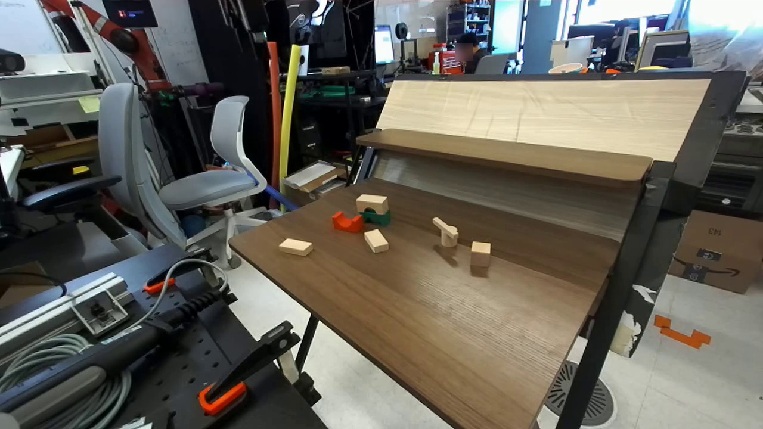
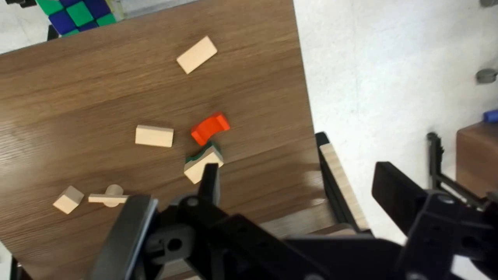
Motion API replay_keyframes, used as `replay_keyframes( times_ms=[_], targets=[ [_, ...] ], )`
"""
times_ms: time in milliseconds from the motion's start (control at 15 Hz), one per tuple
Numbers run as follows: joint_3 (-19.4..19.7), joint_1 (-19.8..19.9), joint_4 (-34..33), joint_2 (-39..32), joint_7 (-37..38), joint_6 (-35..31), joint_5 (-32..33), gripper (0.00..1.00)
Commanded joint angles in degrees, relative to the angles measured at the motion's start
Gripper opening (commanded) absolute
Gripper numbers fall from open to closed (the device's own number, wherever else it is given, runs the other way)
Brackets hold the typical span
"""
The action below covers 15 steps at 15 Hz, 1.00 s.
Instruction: Stack the blocks
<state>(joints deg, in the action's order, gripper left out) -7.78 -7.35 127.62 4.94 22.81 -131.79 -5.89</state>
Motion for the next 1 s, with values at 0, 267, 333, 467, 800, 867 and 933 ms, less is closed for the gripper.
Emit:
replay_keyframes(
  times_ms=[0, 267, 333, 467, 800, 867, 933],
  targets=[
    [-0.1, 1.8, 2.4, -5.7, 12.4, -12.3, 10.1, 1.00],
    [3.9, 1.2, 1.4, -13.6, 30.4, -19.7, 21.9, 1.00],
    [5.3, 0.5, 0.8, -15.1, 34.7, -20.3, 24.1, 1.00],
    [8.0, -1.2, -0.9, -18.5, 43.4, -20.0, 27.6, 1.00],
    [11.3, -5.9, -6.4, -26.6, 61.1, -16.9, 26.2, 1.00],
    [11.0, -6.4, -7.4, -27.7, 62.7, -16.2, 24.4, 1.00],
    [10.2, -6.4, -7.9, -28.7, 63.1, -16.7, 22.6, 1.00]
  ],
)
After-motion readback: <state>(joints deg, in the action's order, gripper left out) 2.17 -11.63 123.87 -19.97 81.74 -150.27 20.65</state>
